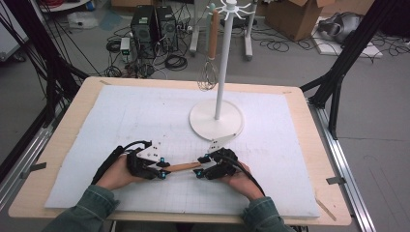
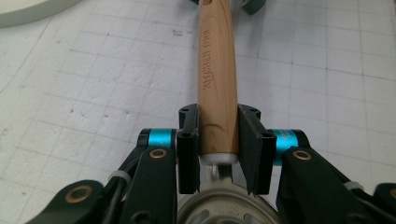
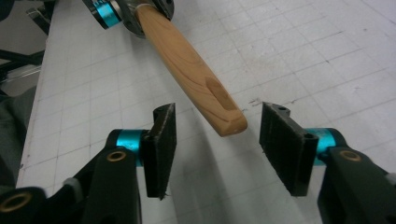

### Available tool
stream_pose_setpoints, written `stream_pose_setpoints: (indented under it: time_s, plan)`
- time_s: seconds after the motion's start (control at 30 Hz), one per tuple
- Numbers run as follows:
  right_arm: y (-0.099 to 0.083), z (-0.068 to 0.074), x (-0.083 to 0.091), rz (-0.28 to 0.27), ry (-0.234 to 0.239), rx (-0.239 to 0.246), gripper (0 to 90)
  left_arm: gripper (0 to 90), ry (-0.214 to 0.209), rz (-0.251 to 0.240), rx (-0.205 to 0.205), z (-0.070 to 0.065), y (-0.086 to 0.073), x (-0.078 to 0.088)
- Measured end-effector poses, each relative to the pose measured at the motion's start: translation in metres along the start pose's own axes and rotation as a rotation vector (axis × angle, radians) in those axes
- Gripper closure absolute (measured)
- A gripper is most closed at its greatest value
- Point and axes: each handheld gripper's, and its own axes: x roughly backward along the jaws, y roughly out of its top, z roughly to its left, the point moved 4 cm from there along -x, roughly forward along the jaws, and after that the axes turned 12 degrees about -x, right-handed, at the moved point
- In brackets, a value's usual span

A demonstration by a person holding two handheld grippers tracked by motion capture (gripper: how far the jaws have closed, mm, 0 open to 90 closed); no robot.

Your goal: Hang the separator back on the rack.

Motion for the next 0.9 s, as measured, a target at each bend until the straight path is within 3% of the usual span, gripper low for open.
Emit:
stream_pose_setpoints:
  time_s: [0.33, 0.63, 0.9]
  plan:
    - [0.006, 0.007, -0.003, -0.006, 0.068, -0.007, 65.7, 70.2, 0.000, -0.029, 0.001, -0.002, -0.001, 0.007]
    - [0.008, 0.012, -0.001, -0.004, 0.093, 0.029, 68.5, 68.6, -0.037, -0.058, 0.033, -0.002, -0.002, 0.006]
    - [0.011, 0.018, 0.003, -0.019, 0.115, 0.053, 69.7, 66.8, -0.065, -0.038, 0.043, -0.002, -0.002, 0.000]
